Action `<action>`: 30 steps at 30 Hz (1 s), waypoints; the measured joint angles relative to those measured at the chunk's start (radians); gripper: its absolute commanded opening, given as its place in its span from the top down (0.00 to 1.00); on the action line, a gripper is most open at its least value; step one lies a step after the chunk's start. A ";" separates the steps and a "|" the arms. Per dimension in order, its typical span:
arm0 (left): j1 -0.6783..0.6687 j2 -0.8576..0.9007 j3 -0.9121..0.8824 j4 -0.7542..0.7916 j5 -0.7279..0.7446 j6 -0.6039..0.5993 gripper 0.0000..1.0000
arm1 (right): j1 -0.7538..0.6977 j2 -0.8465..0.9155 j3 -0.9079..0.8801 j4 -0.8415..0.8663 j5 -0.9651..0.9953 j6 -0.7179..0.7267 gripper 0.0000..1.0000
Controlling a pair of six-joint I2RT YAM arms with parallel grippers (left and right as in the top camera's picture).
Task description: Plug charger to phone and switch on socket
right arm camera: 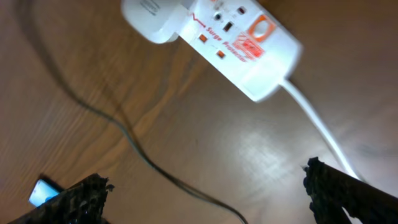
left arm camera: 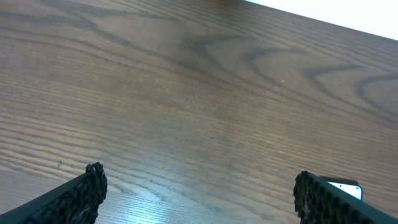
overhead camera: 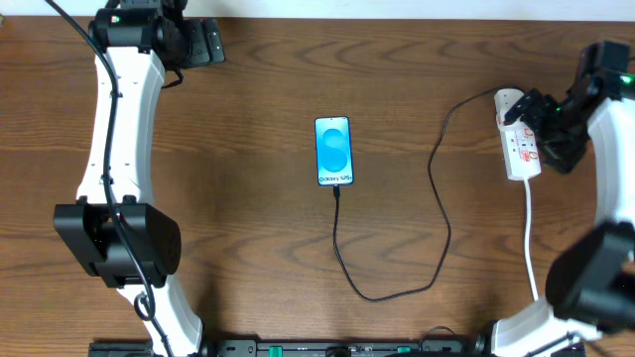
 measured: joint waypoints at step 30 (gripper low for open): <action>0.000 0.000 0.000 0.000 -0.003 0.000 0.02 | 0.418 -0.642 -0.346 0.032 0.154 -0.096 0.01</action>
